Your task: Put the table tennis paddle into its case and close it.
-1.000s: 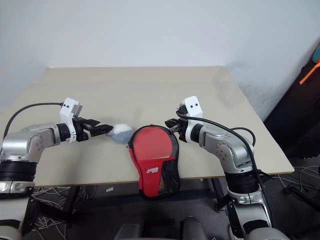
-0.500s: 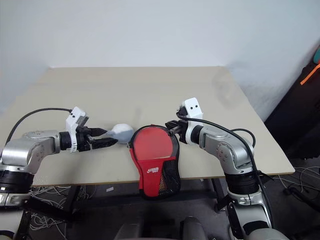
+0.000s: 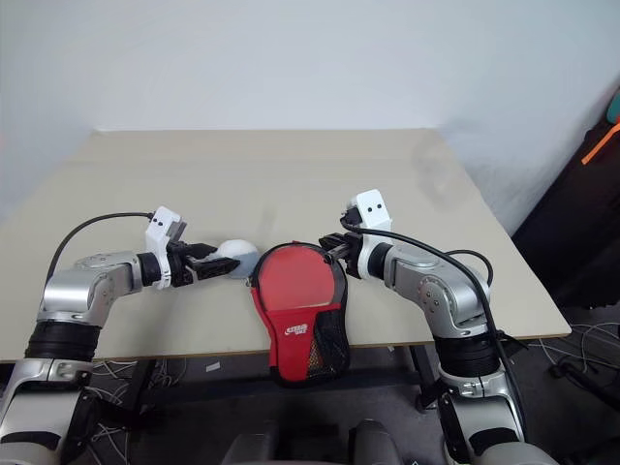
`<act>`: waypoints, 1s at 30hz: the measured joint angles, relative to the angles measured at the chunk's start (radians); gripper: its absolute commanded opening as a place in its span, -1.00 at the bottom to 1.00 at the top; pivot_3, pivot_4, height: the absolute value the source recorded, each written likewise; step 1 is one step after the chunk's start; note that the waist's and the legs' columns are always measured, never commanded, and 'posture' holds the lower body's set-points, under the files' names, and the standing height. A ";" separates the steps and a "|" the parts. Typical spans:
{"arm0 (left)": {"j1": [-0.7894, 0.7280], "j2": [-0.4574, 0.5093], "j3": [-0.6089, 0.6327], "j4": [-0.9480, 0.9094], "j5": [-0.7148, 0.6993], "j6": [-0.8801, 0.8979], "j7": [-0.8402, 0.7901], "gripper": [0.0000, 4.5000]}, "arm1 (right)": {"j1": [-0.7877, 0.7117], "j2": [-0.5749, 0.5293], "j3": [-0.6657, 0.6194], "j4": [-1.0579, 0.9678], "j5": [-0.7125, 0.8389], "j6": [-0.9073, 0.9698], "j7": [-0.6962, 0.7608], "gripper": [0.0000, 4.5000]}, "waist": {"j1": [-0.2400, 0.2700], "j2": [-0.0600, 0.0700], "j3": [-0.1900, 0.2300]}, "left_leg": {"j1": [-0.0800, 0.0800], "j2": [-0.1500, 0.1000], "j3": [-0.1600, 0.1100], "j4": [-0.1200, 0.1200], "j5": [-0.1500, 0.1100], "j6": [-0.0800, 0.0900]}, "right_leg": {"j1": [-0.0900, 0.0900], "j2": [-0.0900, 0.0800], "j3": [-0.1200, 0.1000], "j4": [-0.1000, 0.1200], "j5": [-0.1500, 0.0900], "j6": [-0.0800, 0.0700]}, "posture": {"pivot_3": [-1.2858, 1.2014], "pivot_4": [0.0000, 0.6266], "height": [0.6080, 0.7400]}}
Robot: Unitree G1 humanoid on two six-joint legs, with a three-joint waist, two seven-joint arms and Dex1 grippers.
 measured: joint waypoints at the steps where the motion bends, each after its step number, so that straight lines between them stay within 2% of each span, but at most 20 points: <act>1: -0.015 -0.012 -0.001 0.029 0.008 -0.012 0.000 1.00 | 0.000 0.001 0.000 0.001 0.000 0.000 0.000 -0.85 | 0.000 0.000 0.000 | 0.000 0.000 0.000 0.000 0.000 0.000 | 0.000 0.000 0.000 0.000 0.000 0.000 | 0.03 -1.00 1.00; 10: -0.121 -0.102 -0.004 0.258 0.074 -0.103 0.024 1.00 | 0.000 0.020 0.000 0.001 0.000 0.000 -0.006 -0.85 | 0.000 0.000 0.000 | 0.001 0.000 -0.001 0.000 0.000 0.000 | 0.001 0.000 0.000 0.000 0.000 0.000 | 0.03 -1.00 1.00; 17: -0.130 -0.124 -0.004 0.305 0.094 -0.129 0.027 1.00 | 0.000 0.024 0.000 0.001 0.000 0.000 -0.013 -0.85 | 0.000 0.000 0.000 | 0.002 0.000 -0.001 0.000 0.000 0.000 | 0.003 0.000 0.000 0.000 0.000 0.000 | 0.03 -1.00 1.00; 21: -0.133 -0.124 -0.005 0.316 0.111 -0.136 0.028 0.62 | 0.000 0.024 0.000 0.001 0.000 0.000 -0.013 -0.87 | 0.000 0.000 0.000 | 0.004 0.000 -0.001 0.000 0.000 0.000 | 0.004 0.000 0.000 0.000 0.000 0.000 | 0.03 -1.00 1.00; 23: -0.134 -0.124 -0.004 0.315 0.112 -0.136 0.028 0.25 | 0.000 0.025 0.000 0.001 0.000 0.000 -0.013 -0.87 | 0.000 0.000 0.000 | 0.004 0.000 -0.001 0.000 0.000 0.000 | 0.004 0.000 0.000 0.000 0.000 0.000 | 0.03 -1.00 1.00; 27: -0.133 -0.125 -0.001 0.306 0.113 -0.133 0.031 -0.30 | 0.000 0.026 0.000 0.001 0.000 0.000 -0.013 -0.87 | 0.000 0.000 0.000 | 0.004 0.000 -0.001 0.000 0.000 0.000 | 0.004 0.000 0.000 0.000 0.000 0.000 | 0.03 -1.00 1.00; 30: -0.132 -0.127 0.001 0.295 0.113 -0.125 0.039 -0.63 | 0.000 0.028 0.003 0.001 0.000 0.000 -0.013 -0.87 | 0.000 0.000 0.000 | 0.004 0.000 -0.001 0.000 0.000 0.000 | 0.005 0.000 0.000 0.000 0.000 0.000 | 0.03 -1.00 1.00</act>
